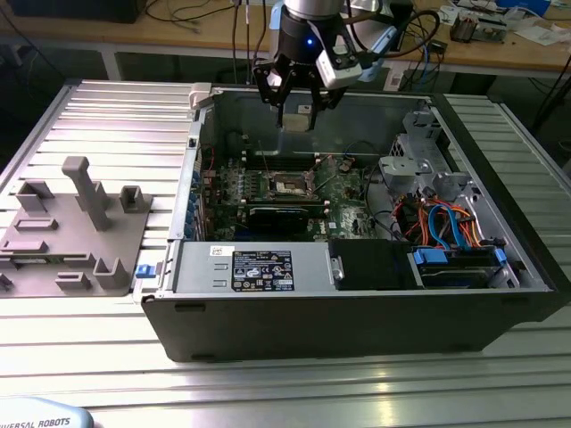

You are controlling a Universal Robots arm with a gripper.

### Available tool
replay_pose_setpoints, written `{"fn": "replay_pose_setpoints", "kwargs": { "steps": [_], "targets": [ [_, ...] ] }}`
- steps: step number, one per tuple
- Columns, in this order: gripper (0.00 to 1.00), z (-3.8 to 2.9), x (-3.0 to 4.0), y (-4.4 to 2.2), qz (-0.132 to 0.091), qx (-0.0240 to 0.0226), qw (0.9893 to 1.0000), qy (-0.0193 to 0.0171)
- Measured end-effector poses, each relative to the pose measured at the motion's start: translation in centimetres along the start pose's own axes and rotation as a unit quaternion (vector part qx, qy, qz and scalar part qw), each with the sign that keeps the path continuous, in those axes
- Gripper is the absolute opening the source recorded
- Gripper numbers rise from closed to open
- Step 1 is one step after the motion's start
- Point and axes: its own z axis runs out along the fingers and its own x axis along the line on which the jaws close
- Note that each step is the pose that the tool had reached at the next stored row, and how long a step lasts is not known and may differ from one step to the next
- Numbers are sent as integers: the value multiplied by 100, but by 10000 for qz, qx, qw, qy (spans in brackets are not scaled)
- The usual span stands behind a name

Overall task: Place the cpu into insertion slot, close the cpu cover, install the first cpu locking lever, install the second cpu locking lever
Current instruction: 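Place the cpu into insertion slot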

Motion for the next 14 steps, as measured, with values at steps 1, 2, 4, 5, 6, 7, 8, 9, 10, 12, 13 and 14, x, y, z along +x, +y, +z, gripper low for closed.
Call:
{"fn": "replay_pose_setpoints", "kwargs": {
  "steps": [1, 2, 4, 5, 6, 7, 8, 9, 10, 12, 13, 14],
  "targets": [
    [54, 1, 0, 0, 44, 6, 10000, -3],
    [54, 2, 0, 0, 69, 10, 10000, -5],
    [54, 4, 0, -1, 132, 18, 9999, -9],
    [54, 6, 0, -1, 164, 24, 9999, -11],
    [54, 8, 0, -1, 189, 32, 9998, -13],
    [54, 8, 0, -1, 219, 41, 9998, -15],
    [54, 9, 0, -1, 250, 41, 9997, -17],
    [54, 10, 0, -1, 268, 41, 9996, -18],
    [54, 10, 0, -1, 289, 42, 9996, -19],
    [54, 13, 0, -1, 322, 50, 9995, -22],
    [54, 14, 0, -1, 342, 57, 9994, -24],
    [54, 14, 0, -1, 350, 58, 9994, -24]
  ]
}}
